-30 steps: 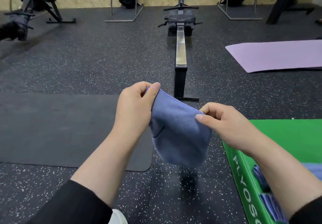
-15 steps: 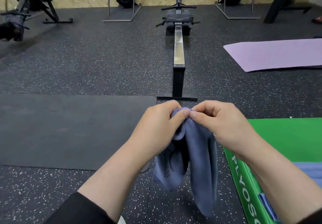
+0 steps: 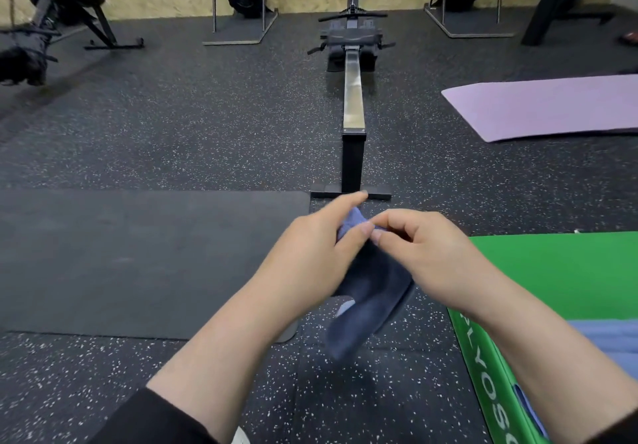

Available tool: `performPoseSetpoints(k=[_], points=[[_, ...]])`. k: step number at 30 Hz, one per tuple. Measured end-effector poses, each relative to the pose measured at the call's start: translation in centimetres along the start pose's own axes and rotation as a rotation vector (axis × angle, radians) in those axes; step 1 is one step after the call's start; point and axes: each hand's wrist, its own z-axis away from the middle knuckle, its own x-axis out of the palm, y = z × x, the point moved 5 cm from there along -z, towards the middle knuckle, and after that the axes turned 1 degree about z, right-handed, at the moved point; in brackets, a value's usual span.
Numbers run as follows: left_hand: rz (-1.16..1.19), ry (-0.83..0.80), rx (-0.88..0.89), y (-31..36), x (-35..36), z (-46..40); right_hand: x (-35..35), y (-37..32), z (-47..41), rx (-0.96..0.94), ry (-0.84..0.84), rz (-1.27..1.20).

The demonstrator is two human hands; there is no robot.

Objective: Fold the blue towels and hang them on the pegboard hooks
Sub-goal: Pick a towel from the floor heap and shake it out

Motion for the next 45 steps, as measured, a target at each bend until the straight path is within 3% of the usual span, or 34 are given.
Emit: performPoseSetpoints(k=[7,9,12,14,17,23,26,32,34,40,43,45], points=[[-0.050,-0.083,-0.025,-0.9,0.7,-0.4,-1.1,1.2,-0.1,0.051,0.125,-0.043],[-0.040,0.023,-0.061,-1.2,0.3,-0.5,-1.1,1.2,0.0,0.057,0.083,-0.039],[0.038,0.305,-0.188,-2.4,-2.0,-0.9,-0.9,1.5,0.2,0.073,-0.004,0.078],[0.050,0.381,-0.227,-3.2,-3.4,-1.0,-1.1,1.5,0.3,0.069,0.005,0.114],[0.032,0.303,-0.174,-2.9,-3.4,-0.7,-1.1,1.2,0.4,0.045,0.021,0.095],[-0.072,-0.098,0.010,0.2,0.3,0.5,0.0,0.3,0.2,-0.021,-0.015,0.105],[-0.131,-0.051,-0.021,-0.9,0.2,0.0,-0.2,0.5,0.2,0.017,-0.013,0.068],[-0.072,0.331,-0.221,-3.6,-3.0,-0.7,-0.8,1.7,0.2,0.070,-0.007,0.182],[-0.049,0.295,-0.196,-3.6,-3.2,-0.8,-0.9,1.6,0.1,0.054,0.031,0.175],[-0.129,-0.114,0.021,-0.9,0.8,0.3,-0.2,0.6,0.2,0.007,-0.008,0.143],[-0.123,-0.071,-0.003,-1.7,0.7,-0.2,-0.4,0.5,0.3,0.006,0.012,0.127],[-0.142,0.057,-0.066,-2.4,-0.2,-0.7,-0.7,0.9,0.3,0.034,0.013,0.142]])
